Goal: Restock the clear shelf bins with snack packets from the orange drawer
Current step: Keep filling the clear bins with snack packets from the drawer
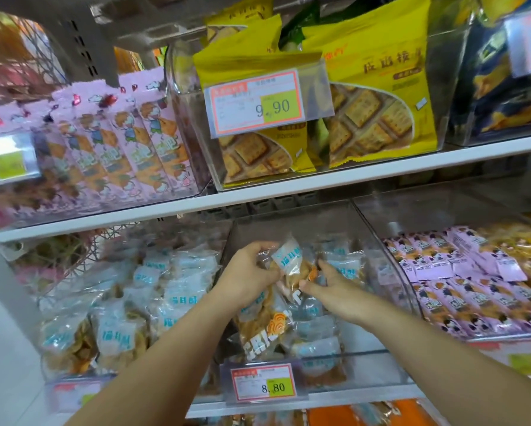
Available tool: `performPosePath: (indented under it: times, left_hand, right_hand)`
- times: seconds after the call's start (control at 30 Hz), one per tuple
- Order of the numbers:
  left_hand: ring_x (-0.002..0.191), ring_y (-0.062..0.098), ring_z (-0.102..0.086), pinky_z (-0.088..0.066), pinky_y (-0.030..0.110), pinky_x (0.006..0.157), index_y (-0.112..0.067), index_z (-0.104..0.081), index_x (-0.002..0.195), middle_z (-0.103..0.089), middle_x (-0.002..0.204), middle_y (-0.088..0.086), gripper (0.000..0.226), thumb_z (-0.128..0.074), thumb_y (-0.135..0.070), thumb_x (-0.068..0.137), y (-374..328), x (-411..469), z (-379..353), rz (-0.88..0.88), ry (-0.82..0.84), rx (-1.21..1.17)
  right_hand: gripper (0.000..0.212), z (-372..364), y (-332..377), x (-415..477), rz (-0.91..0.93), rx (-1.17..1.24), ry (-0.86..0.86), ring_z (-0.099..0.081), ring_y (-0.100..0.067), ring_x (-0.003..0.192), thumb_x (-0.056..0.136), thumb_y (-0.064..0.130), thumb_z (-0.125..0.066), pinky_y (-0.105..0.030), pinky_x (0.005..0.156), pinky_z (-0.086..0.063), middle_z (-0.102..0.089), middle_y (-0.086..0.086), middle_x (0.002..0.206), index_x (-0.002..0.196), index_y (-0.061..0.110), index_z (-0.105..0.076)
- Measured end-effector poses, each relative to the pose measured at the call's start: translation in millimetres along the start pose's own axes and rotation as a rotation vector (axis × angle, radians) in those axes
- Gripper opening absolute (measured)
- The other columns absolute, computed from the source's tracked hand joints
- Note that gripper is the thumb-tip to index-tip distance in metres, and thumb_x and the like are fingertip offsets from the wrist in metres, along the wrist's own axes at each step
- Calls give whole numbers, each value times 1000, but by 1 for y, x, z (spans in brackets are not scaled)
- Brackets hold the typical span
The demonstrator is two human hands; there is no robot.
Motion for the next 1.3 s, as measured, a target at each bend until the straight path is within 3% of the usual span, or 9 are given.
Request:
performPosePath:
  times: [0.07,0.17,0.3,0.53,0.7,0.8,0.97,1.13,1.3]
  left_hand:
    - [87,14,-64,-53,31,80,-21,-57,121,-64,101,-8,42,-70,-7,84,-3,-3,2,-52,-6,-1]
    - [95,-3,-59,-50,12,77,-33,-54,113,-59,112,-13,40,-71,-11,84,-5,-6,4,-126,-13,16]
    - [114,8,-56,-51,27,93,-35,-50,119,-55,126,-5,50,-73,-13,81,-6,-8,6,-129,-32,19]
    - [108,4,-50,-43,2,68,-20,-51,131,-54,118,-10,52,-67,-3,84,-16,-5,0,-116,-52,35]
    - [105,13,-57,-46,25,89,-19,-56,122,-61,110,-6,53,-64,10,79,-31,-2,11,-67,-232,-180]
    - [102,21,-58,-49,30,84,-17,-55,116,-62,111,4,50,-63,15,78,-30,-3,14,17,-271,-376]
    - [63,16,-47,-41,19,47,-15,-43,108,-45,96,13,43,-47,21,85,-43,-24,-2,131,-83,-650]
    - [89,31,-62,-44,25,50,-8,-32,141,-54,127,28,68,-37,23,81,-52,-39,-18,179,123,-864]
    - [66,15,-65,-49,27,55,-13,-54,109,-69,88,12,50,-34,25,83,-83,-47,-23,107,247,-796]
  right_hand:
    - [81,6,7,-3,74,-114,-81,-25,-25,142,88,51,-56,-38,114,-27,-21,-3,157,151,30,-10]
    - [60,17,18,-8,219,-173,-204,-42,-20,129,84,42,-65,-30,100,-39,-41,-6,142,136,21,-46]
    - [24,31,22,-11,311,63,-382,-56,-7,87,81,21,-73,-6,60,-38,-60,6,96,100,17,-58]
    - [36,41,24,-19,265,105,-500,-61,-24,99,90,17,-61,-38,85,-51,-62,-6,108,123,10,-50]
    - [26,52,36,-26,264,232,-486,-58,-19,92,87,19,-64,-27,70,-43,-60,-3,103,110,13,-52]
    - [17,50,36,-32,187,500,-281,-65,-16,84,88,17,-63,-30,66,-51,-66,-2,98,104,14,-57]
    - [14,44,28,-43,109,706,-117,-68,-21,89,87,8,-63,-40,85,-55,-71,-8,98,100,13,-62]
    - [16,59,26,-61,95,850,86,-69,-20,85,89,3,-59,-41,80,-56,-72,-11,92,105,6,-61]
    - [22,79,23,-68,269,667,-48,-67,-20,90,87,2,-62,-44,85,-55,-69,-7,101,106,13,-58]
Point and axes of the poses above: each hand's wrist, its own x-axis towards the middle knuckle, its own z-axis out of the back of the hand, y = z × x, the point moved 2 cm from there along x, towards the middle knuckle
